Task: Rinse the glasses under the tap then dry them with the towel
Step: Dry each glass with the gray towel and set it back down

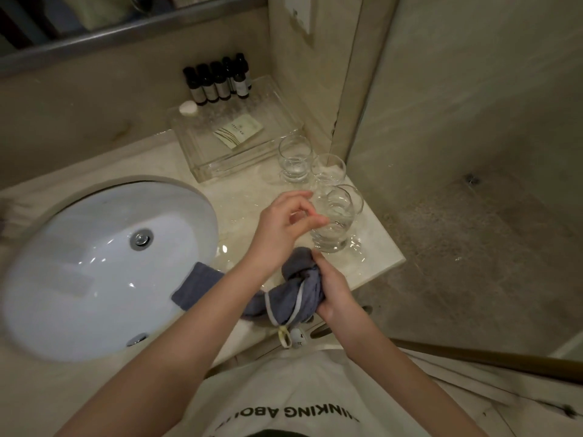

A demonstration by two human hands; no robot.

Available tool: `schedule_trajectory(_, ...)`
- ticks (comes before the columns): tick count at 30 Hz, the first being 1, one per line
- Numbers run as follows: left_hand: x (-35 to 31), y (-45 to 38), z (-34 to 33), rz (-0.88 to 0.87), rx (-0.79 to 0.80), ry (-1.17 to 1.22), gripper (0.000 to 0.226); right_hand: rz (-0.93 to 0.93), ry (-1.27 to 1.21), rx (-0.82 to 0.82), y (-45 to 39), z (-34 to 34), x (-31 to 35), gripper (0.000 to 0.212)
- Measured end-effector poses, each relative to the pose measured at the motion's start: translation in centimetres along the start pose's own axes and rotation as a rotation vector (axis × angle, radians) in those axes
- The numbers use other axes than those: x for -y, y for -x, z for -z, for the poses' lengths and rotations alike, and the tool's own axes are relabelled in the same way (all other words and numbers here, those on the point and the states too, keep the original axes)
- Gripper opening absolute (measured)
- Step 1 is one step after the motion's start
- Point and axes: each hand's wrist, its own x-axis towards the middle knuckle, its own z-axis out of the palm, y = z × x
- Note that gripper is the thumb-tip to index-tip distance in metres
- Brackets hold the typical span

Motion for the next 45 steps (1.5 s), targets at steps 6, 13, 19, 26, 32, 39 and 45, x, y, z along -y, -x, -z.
schedule_trajectory(6, -1.6, 2.2, 7.0, 0.119, -0.246, 0.234, 0.015, 0.134, 0.101, 0.083, 1.7, -2.5, 0.6, 0.072)
schedule_trajectory(13, -0.5, 6.7, 13.1, 0.209, -0.446, 0.367, 0.015, 0.321, 0.116, 0.295, 5.8, -8.8, 1.2, 0.047)
schedule_trajectory(19, -0.2, 9.3, 14.9, 0.235, -0.551, 0.401, 0.017, 0.54, 0.351, 0.413, 8.8, -14.0, -1.2, 0.049)
schedule_trajectory(26, -1.0, 10.0, 15.9, 0.22, -0.614, 0.323, 0.03, 0.757, 0.664, 0.579, 11.2, -16.4, -4.4, 0.054)
schedule_trajectory(32, -1.2, 10.6, 17.1, 0.209, -0.66, 0.385, 0.041, 0.806, 0.731, 0.659, 12.5, -18.2, -5.4, 0.047)
schedule_trajectory(39, -1.9, 11.1, 19.0, 0.155, -0.636, 0.503, 0.066, 0.536, 0.48, 0.61, 11.8, -20.0, -6.0, 0.036)
schedule_trajectory(45, -1.6, 11.9, 19.8, 0.21, -0.686, 0.664, 0.081, 0.413, 0.38, 0.62, 12.5, -21.0, -7.2, 0.04)
